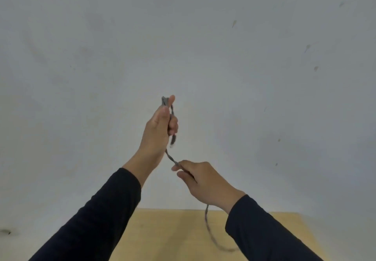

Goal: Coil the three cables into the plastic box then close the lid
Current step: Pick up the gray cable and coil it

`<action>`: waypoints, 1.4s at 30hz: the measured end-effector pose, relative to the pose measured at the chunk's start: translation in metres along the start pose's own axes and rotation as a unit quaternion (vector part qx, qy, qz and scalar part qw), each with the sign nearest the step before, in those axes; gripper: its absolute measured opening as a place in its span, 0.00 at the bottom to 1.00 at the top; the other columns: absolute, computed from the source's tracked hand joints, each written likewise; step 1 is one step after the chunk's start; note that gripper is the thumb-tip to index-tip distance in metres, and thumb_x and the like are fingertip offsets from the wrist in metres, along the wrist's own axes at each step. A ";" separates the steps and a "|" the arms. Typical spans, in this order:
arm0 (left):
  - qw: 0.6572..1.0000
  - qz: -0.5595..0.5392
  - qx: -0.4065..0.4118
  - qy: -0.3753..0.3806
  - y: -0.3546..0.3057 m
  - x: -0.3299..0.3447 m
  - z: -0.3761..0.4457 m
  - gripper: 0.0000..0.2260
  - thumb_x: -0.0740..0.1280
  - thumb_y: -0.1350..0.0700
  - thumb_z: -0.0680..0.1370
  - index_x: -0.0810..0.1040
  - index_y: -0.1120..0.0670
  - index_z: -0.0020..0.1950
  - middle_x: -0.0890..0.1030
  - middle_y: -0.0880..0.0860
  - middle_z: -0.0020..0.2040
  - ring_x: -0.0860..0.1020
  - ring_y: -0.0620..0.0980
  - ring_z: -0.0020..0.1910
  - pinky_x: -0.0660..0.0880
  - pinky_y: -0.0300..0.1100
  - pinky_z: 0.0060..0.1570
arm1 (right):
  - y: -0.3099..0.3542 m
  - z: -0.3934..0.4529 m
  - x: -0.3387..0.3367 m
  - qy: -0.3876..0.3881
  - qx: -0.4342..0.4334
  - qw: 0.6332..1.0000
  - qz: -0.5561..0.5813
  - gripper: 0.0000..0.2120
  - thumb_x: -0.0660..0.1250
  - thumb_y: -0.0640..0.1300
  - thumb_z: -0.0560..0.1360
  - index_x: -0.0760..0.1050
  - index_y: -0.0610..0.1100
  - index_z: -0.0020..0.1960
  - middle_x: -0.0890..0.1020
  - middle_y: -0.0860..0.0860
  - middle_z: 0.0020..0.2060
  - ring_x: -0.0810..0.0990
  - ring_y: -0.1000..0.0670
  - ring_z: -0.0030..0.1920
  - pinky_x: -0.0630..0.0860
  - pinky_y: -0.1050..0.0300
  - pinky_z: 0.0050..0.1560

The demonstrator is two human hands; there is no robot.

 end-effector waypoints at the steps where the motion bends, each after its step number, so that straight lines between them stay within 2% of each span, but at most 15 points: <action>1: 0.995 0.100 0.013 0.006 0.003 -0.003 -0.002 0.16 0.51 0.48 0.82 0.68 0.46 0.68 0.68 0.45 0.30 0.66 0.43 0.30 0.65 0.37 0.38 | 0.006 0.001 -0.006 0.001 -0.006 1.000 0.005 0.11 0.57 0.45 0.79 0.76 0.45 0.55 0.72 0.56 0.27 0.67 0.54 0.25 0.64 0.62 0.29; 3: 0.973 0.220 0.023 0.062 0.018 0.005 -0.015 0.17 0.52 0.49 0.82 0.69 0.48 0.68 0.72 0.47 0.32 0.70 0.41 0.30 0.68 0.33 0.37 | 0.022 0.003 -0.028 -0.017 -0.035 0.999 -0.018 0.09 0.61 0.46 0.77 0.78 0.43 0.47 0.74 0.55 0.28 0.69 0.56 0.26 0.65 0.62 0.31; 5: 0.962 0.237 0.002 0.135 0.035 0.018 -0.034 0.17 0.52 0.48 0.81 0.76 0.52 0.60 0.74 0.48 0.31 0.72 0.42 0.30 0.69 0.34 0.35 | 0.028 0.005 -0.058 -0.041 -0.039 0.998 -0.013 0.05 0.67 0.46 0.74 0.79 0.45 0.42 0.76 0.54 0.27 0.69 0.57 0.25 0.66 0.65 0.30; 7: 0.971 0.152 -0.040 0.181 0.045 0.028 -0.052 0.19 0.52 0.47 0.81 0.77 0.57 0.50 0.71 0.47 0.27 0.67 0.47 0.27 0.64 0.41 0.32 | 0.021 0.005 -0.083 -0.048 -0.024 0.998 0.027 0.02 0.71 0.45 0.70 0.80 0.48 0.39 0.78 0.52 0.28 0.71 0.57 0.27 0.68 0.64 0.34; 10: 0.979 0.002 -0.087 0.185 0.041 0.032 -0.064 0.20 0.51 0.47 0.80 0.81 0.52 0.54 0.60 0.46 0.25 0.57 0.46 0.26 0.59 0.38 0.30 | 0.010 0.003 -0.122 -0.127 -0.029 0.983 0.129 0.04 0.70 0.39 0.71 0.81 0.46 0.39 0.81 0.54 0.29 0.74 0.56 0.28 0.70 0.68 0.34; 12: 0.966 -0.097 -0.102 0.215 0.028 0.044 -0.070 0.22 0.50 0.46 0.79 0.81 0.52 0.57 0.56 0.46 0.26 0.54 0.45 0.26 0.57 0.35 0.28 | -0.007 0.001 -0.139 -0.181 -0.016 0.956 0.232 0.06 0.66 0.34 0.73 0.80 0.41 0.42 0.76 0.58 0.20 0.64 0.58 0.21 0.65 0.73 0.26; 15: 0.936 -0.214 -0.114 0.254 0.005 0.061 -0.073 0.26 0.48 0.43 0.79 0.80 0.54 0.58 0.53 0.46 0.26 0.53 0.44 0.25 0.54 0.35 0.27 | -0.021 0.004 -0.130 -0.155 -0.009 0.938 0.309 0.03 0.69 0.39 0.70 0.82 0.45 0.42 0.67 0.55 0.21 0.57 0.55 0.23 0.59 0.69 0.23; 19: 0.885 -0.416 -0.084 0.193 -0.021 0.055 -0.045 0.22 0.53 0.47 0.79 0.75 0.61 0.61 0.58 0.45 0.25 0.58 0.42 0.23 0.59 0.32 0.27 | -0.024 0.010 -0.103 -0.151 -0.021 0.916 0.372 0.04 0.70 0.45 0.72 0.82 0.51 0.46 0.65 0.55 0.23 0.60 0.55 0.23 0.57 0.65 0.23; 22: 0.877 -0.476 -0.030 0.052 -0.022 0.017 -0.012 0.18 0.52 0.50 0.81 0.71 0.61 0.61 0.67 0.45 0.26 0.65 0.41 0.23 0.66 0.30 0.31 | -0.014 0.006 -0.075 -0.165 -0.021 0.965 0.201 0.11 0.60 0.43 0.79 0.76 0.52 0.58 0.68 0.58 0.26 0.63 0.59 0.23 0.60 0.67 0.26; 26: 0.928 -0.360 -0.001 -0.098 -0.007 -0.033 0.011 0.11 0.54 0.53 0.82 0.69 0.55 0.61 0.68 0.46 0.31 0.68 0.41 0.27 0.70 0.32 0.35 | 0.012 -0.001 -0.018 -0.043 -0.046 0.997 -0.033 0.17 0.55 0.46 0.80 0.66 0.49 0.68 0.77 0.51 0.35 0.69 0.60 0.28 0.67 0.59 0.36; 28: 0.980 -0.163 0.009 -0.111 0.000 -0.037 0.007 0.12 0.53 0.52 0.82 0.68 0.52 0.63 0.72 0.46 0.34 0.72 0.40 0.30 0.70 0.31 0.36 | 0.026 -0.003 -0.010 -0.005 -0.064 0.997 -0.053 0.16 0.54 0.47 0.80 0.67 0.48 0.67 0.76 0.52 0.33 0.70 0.55 0.30 0.68 0.54 0.36; 30: 0.996 0.042 0.018 -0.077 0.014 -0.023 -0.005 0.14 0.51 0.52 0.83 0.67 0.49 0.67 0.76 0.45 0.36 0.75 0.38 0.34 0.71 0.30 0.36 | 0.039 -0.001 -0.016 0.004 -0.092 0.994 -0.053 0.14 0.55 0.47 0.80 0.71 0.46 0.63 0.80 0.49 0.38 0.74 0.50 0.36 0.73 0.52 0.42; 31: 0.996 0.067 0.010 -0.055 0.024 -0.015 -0.012 0.15 0.51 0.52 0.82 0.67 0.47 0.67 0.77 0.44 0.36 0.75 0.39 0.35 0.71 0.31 0.38 | 0.044 0.001 -0.019 0.007 -0.106 0.992 -0.064 0.13 0.55 0.47 0.80 0.74 0.45 0.60 0.82 0.47 0.41 0.76 0.49 0.38 0.74 0.51 0.44; 37: 0.961 -0.236 -0.096 -0.102 0.057 -0.029 -0.014 0.12 0.52 0.54 0.83 0.70 0.53 0.63 0.68 0.43 0.27 0.67 0.42 0.27 0.66 0.38 0.41 | 0.026 0.005 -0.050 -0.018 -0.098 0.995 -0.028 0.12 0.59 0.49 0.79 0.79 0.48 0.53 0.82 0.50 0.34 0.71 0.53 0.29 0.66 0.65 0.31; 42: 0.998 0.015 -0.059 0.031 0.051 -0.004 -0.026 0.15 0.52 0.51 0.82 0.70 0.51 0.66 0.79 0.46 0.34 0.76 0.45 0.35 0.74 0.45 0.42 | 0.027 0.013 -0.063 -0.042 -0.107 0.993 0.002 0.08 0.63 0.44 0.77 0.80 0.45 0.45 0.76 0.56 0.27 0.69 0.54 0.25 0.64 0.68 0.29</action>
Point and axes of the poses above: each hand's wrist, its own z-axis towards the middle knuckle, its own x-axis out of the palm, y = z × x, the point moved 9 cm from there along z, towards the middle knuckle
